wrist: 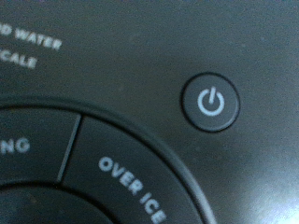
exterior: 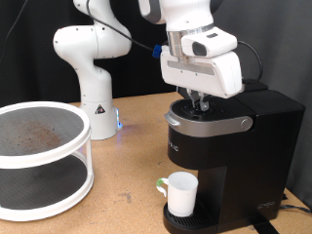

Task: Make a cup of coffee with the keurig machine

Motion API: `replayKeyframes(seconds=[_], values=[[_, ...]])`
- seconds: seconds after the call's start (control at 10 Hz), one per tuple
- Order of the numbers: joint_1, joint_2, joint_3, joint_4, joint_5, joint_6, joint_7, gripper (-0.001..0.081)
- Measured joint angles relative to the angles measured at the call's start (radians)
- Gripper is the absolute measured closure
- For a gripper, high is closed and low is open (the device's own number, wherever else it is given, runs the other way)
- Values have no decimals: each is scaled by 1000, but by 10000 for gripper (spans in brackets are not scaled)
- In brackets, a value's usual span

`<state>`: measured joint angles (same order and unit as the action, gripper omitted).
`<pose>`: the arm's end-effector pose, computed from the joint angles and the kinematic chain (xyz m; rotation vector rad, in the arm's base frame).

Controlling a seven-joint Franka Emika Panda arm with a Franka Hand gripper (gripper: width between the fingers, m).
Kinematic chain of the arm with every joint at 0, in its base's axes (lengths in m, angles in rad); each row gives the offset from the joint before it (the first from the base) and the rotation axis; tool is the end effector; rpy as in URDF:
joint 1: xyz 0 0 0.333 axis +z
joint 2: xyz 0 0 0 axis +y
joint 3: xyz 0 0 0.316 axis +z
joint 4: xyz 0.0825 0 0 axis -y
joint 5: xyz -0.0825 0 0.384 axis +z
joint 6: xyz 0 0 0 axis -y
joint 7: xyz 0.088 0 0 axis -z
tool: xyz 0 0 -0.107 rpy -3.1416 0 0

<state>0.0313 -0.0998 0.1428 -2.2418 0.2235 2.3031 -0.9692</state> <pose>0.5138 0.0960 0.4258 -2.6590 -1.4654 -0.3218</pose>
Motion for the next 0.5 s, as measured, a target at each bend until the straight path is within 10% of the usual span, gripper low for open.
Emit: replayKeyframes(seconds=[0.5], values=[[-2, 22, -10, 44, 29, -111, 4, 806]])
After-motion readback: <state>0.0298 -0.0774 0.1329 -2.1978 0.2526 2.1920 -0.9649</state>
